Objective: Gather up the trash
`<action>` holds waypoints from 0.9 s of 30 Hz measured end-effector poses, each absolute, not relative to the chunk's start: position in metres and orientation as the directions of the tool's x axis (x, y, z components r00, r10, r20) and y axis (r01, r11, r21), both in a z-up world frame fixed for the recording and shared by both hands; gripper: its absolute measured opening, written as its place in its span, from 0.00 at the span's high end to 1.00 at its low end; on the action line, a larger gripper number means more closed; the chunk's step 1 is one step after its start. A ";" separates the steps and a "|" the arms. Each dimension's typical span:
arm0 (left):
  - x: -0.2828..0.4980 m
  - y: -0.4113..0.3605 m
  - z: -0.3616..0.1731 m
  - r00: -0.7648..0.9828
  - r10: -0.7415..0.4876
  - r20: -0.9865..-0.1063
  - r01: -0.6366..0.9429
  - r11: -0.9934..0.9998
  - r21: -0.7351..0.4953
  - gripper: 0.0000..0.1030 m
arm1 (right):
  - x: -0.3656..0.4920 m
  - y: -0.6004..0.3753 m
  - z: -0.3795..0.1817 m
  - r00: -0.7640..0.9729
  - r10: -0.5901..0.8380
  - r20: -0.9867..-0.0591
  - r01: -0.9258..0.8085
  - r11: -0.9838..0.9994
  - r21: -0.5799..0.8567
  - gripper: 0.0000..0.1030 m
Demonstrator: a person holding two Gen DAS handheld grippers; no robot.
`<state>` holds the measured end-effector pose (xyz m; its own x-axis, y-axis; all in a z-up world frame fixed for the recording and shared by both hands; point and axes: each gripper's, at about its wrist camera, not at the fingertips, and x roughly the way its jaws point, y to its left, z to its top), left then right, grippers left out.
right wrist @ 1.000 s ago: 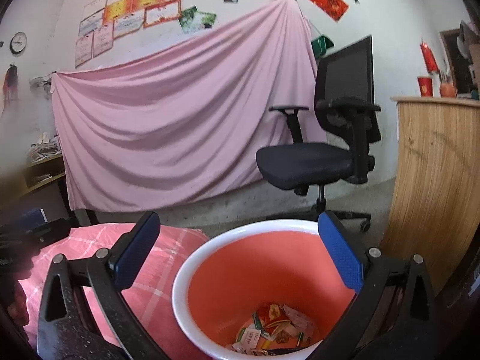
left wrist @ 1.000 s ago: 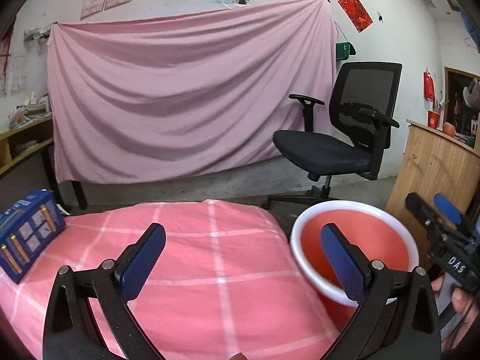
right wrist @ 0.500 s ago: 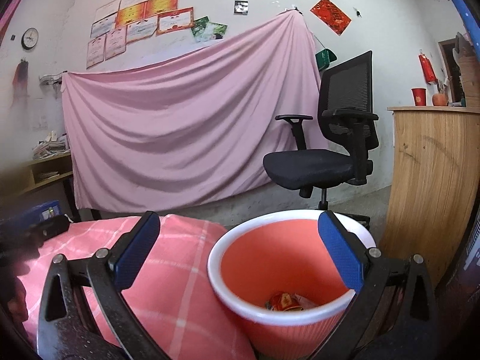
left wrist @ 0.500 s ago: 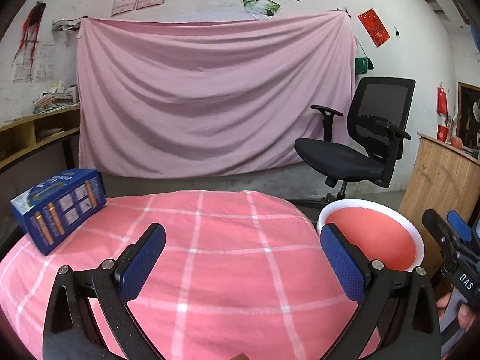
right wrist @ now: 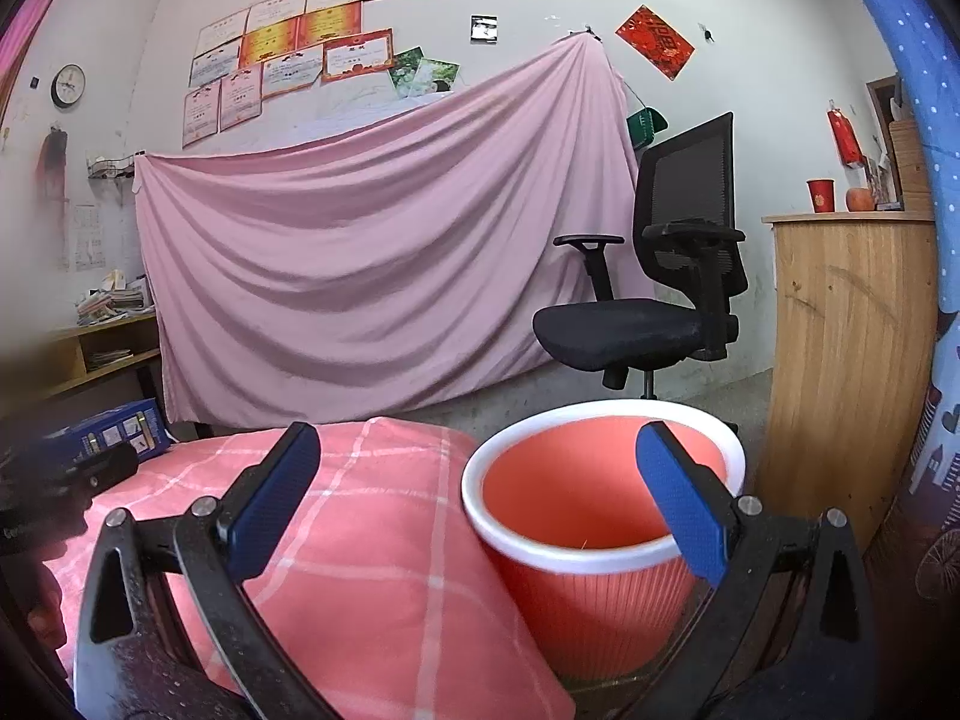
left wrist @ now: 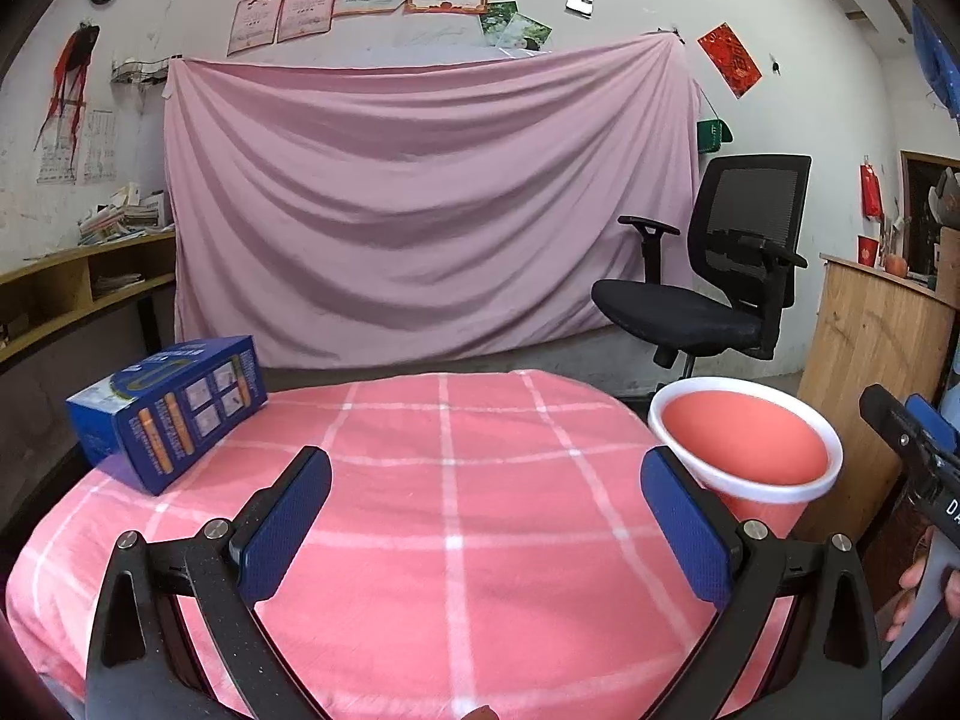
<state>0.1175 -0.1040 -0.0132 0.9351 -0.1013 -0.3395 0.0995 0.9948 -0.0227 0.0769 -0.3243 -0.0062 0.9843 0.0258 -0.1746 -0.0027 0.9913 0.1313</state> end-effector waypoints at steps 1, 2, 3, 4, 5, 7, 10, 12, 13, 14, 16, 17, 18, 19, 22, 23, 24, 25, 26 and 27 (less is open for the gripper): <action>0.113 -0.102 -0.013 0.936 -0.102 -0.337 0.098 0.995 -0.028 0.02 | 0.074 -0.322 -0.006 0.984 0.027 -0.176 -0.004 0.991 0.131 0.00; 0.110 -0.099 -0.014 0.936 -0.102 -0.336 0.097 0.995 -0.032 0.02 | 0.071 -0.318 -0.006 0.984 0.026 -0.178 -0.003 0.991 0.131 0.00; 0.106 -0.096 -0.014 0.937 -0.102 -0.334 0.095 0.995 -0.036 0.02 | 0.068 -0.315 -0.006 0.983 0.027 -0.183 -0.004 0.992 0.128 0.00; 0.102 -0.094 -0.013 0.938 -0.101 -0.332 0.094 0.995 -0.039 0.02 | 0.066 -0.312 -0.007 0.982 0.028 -0.186 -0.005 0.992 0.126 0.00; 0.100 -0.091 -0.013 0.939 -0.099 -0.330 0.091 0.995 -0.040 0.02 | 0.063 -0.309 -0.006 0.982 0.029 -0.189 -0.005 0.992 0.125 0.00; 0.091 -0.088 -0.012 0.942 -0.089 -0.325 0.081 0.996 -0.038 0.02 | 0.058 -0.301 -0.006 0.980 0.034 -0.197 -0.010 0.992 0.124 0.00; 0.076 -0.080 -0.009 0.947 -0.082 -0.309 0.075 0.997 -0.035 0.02 | 0.048 -0.290 -0.003 0.981 0.041 -0.192 -0.019 0.993 0.116 0.00; 0.067 -0.076 -0.007 0.951 -0.073 -0.302 0.067 0.997 -0.031 0.02 | 0.042 -0.285 0.000 0.982 0.048 -0.183 -0.027 0.993 0.115 0.00; 0.063 -0.073 -0.007 0.952 -0.069 -0.298 0.063 0.998 -0.030 0.02 | 0.039 -0.282 0.000 0.983 0.050 -0.179 -0.030 0.993 0.115 0.00; 0.060 -0.071 -0.006 0.953 -0.065 -0.297 0.059 0.998 -0.031 0.02 | 0.035 -0.278 0.001 0.983 0.054 -0.177 -0.034 0.993 0.113 0.00; 0.052 -0.067 -0.005 0.955 -0.057 -0.293 0.049 0.998 -0.036 0.02 | 0.028 -0.272 0.002 0.982 0.062 -0.179 -0.043 0.993 0.109 0.00; 0.049 -0.064 -0.004 0.955 -0.053 -0.291 0.044 0.998 -0.038 0.02 | 0.025 -0.269 0.002 0.981 0.067 -0.180 -0.048 0.993 0.108 0.00; 0.046 -0.062 -0.004 0.956 -0.049 -0.288 0.039 0.998 -0.040 0.02 | 0.022 -0.266 0.002 0.981 0.069 -0.180 -0.051 0.993 0.106 0.00; 0.042 -0.060 -0.004 0.957 -0.045 -0.286 0.034 0.999 -0.040 0.02 | 0.019 -0.264 0.003 0.981 0.071 -0.181 -0.052 0.993 0.106 0.00; 0.031 -0.055 -0.004 0.959 -0.033 -0.282 0.022 0.999 -0.040 0.02 | 0.010 -0.257 0.005 0.981 0.075 -0.176 -0.057 0.993 0.108 0.00; 0.029 -0.053 -0.005 0.959 -0.030 -0.282 0.020 0.999 -0.040 0.02 | 0.007 -0.255 0.005 0.982 0.076 -0.174 -0.057 0.992 0.109 0.00; 0.026 -0.052 -0.005 0.959 -0.028 -0.281 0.017 0.999 -0.041 0.02 | 0.004 -0.254 0.005 0.982 0.077 -0.173 -0.058 0.992 0.111 0.00; 0.023 -0.050 -0.006 0.960 -0.027 -0.279 0.015 0.999 -0.043 0.02 | 0.002 -0.252 0.006 0.982 0.078 -0.174 -0.059 0.992 0.113 0.00; 0.020 -0.049 -0.007 0.960 -0.028 -0.277 0.016 0.999 -0.045 0.02 | 0.000 -0.250 0.006 0.980 0.083 -0.180 -0.063 0.991 0.116 0.00; 0.018 -0.049 -0.007 0.961 -0.031 -0.276 0.018 0.999 -0.048 0.02 | -0.002 -0.248 0.005 0.978 0.090 -0.188 -0.068 0.991 0.119 0.00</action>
<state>0.0180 -0.0491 -0.0071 0.9608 -0.0306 -0.2755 0.0180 0.9987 -0.0484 -0.0020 -0.2477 0.0052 0.9780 0.0900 -0.1880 -0.0683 0.9905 0.1192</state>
